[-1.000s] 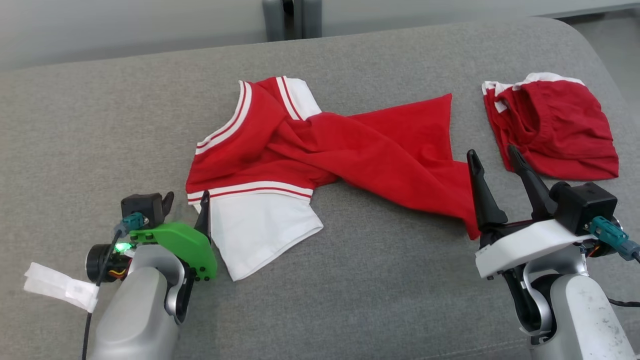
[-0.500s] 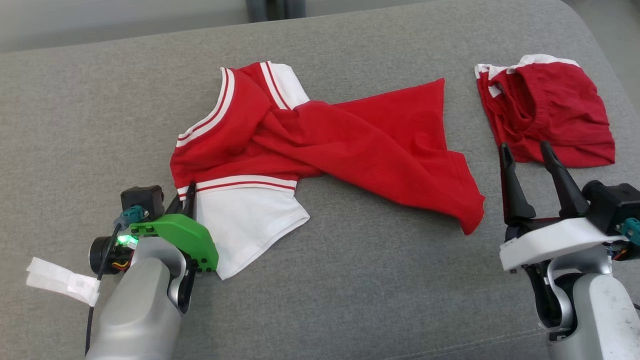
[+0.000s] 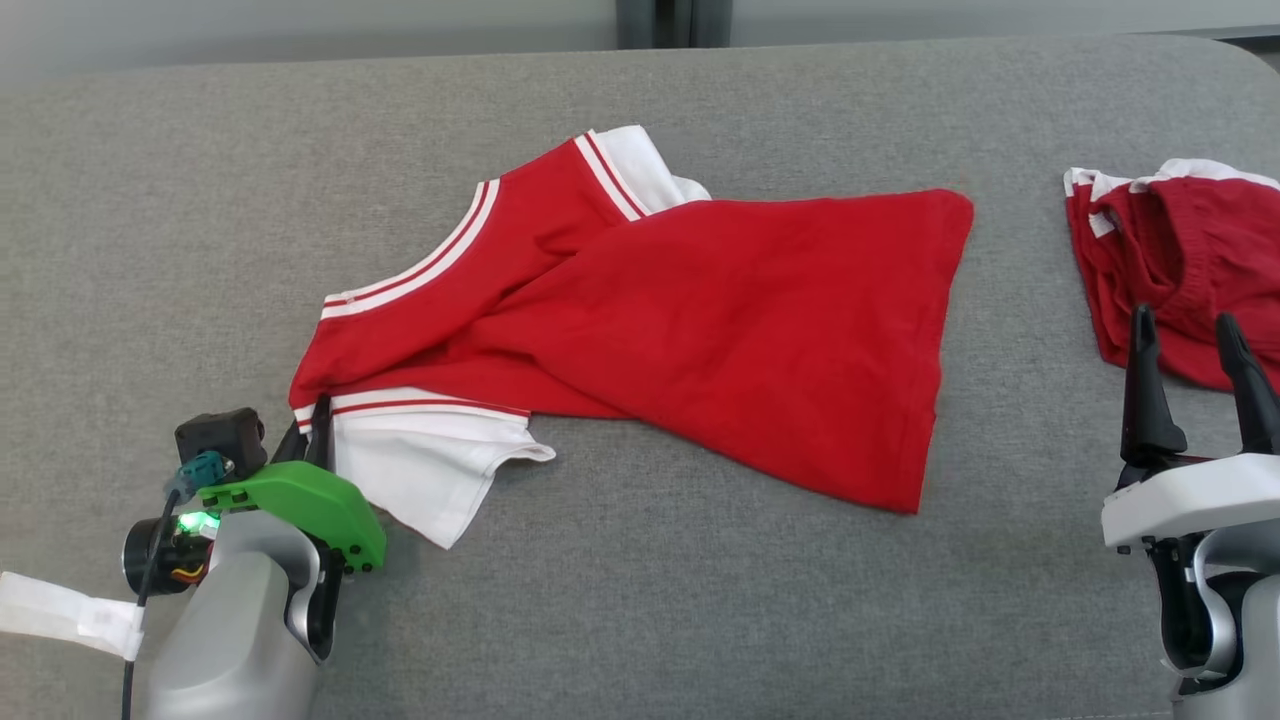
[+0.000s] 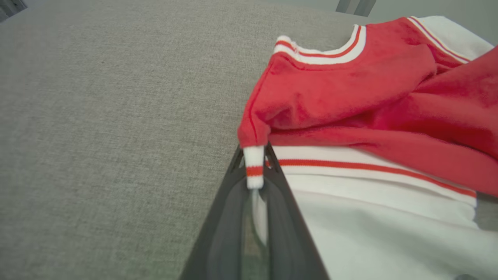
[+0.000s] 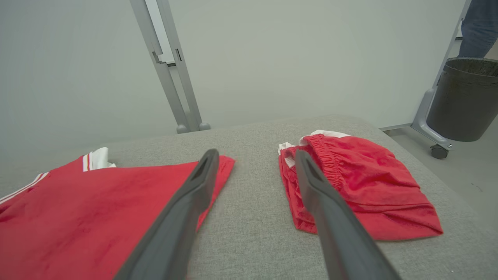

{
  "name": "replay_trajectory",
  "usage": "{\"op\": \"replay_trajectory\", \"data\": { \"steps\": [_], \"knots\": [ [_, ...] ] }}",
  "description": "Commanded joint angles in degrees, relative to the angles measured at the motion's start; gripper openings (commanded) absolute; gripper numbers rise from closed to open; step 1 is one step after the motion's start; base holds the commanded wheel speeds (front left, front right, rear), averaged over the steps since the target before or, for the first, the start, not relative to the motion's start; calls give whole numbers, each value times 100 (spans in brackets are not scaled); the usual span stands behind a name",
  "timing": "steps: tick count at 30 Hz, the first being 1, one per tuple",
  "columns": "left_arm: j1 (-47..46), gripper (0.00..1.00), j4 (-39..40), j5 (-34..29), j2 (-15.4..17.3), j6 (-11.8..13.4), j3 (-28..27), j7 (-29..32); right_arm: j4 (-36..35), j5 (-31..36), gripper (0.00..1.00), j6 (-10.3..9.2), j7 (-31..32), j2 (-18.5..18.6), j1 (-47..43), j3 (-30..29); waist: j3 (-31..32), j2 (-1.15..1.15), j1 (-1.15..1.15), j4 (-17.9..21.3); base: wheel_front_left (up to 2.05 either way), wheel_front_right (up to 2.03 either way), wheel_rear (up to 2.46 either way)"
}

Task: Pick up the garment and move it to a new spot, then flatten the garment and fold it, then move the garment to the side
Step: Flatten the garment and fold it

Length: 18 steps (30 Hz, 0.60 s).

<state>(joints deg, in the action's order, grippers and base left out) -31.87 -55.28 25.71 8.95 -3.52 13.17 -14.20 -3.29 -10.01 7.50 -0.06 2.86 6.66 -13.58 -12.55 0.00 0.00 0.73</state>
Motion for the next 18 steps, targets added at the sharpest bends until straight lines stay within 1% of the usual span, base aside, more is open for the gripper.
{"op": "replay_trajectory", "data": {
  "steps": [1, 2, 3, 4, 5, 11, 18],
  "knots": [
    [96, 0, 32, 85, 50, 46, -26, -33, 34, 38, 100, -3, 18, 9, -54, -39, 24, 0, 0, -76, 0, 0, 0],
    [119, 0, 43, 82, 51, 53, -30, -39, 67, 64, 100, -4, 29, 9, -48, -65, 32, 0, 0, -92, 0, 0, 0],
    [138, 12, 64, 92, 45, 63, -39, -47, 94, 76, 100, -4, 34, 8, -35, -78, 41, 0, 0, -102, 0, 0, 0],
    [170, 44, 102, 110, 21, 63, -52, -62, 138, 87, 100, -4, 52, 8, -13, -83, 56, 0, 0, -114, 0, 0, 0],
    [198, 100, 144, 108, -3, 74, -56, -61, 178, 104, 100, -3, 59, 8, 7, -78, 73, 0, 0, -126, 0, 0, 0],
    [473, 100, 691, 52, -131, 83, -129, -99, 450, 223, 100, -4, 205, 9, 98, 157, 209, 0, 0, -224, 0, 0, 0],
    [1239, 100, 2008, -133, -270, 224, -397, -98, 1054, 181, 100, -4, 557, 109, 187, 732, 294, 0, 0, -452, 0, 0, 0]
  ]
}}
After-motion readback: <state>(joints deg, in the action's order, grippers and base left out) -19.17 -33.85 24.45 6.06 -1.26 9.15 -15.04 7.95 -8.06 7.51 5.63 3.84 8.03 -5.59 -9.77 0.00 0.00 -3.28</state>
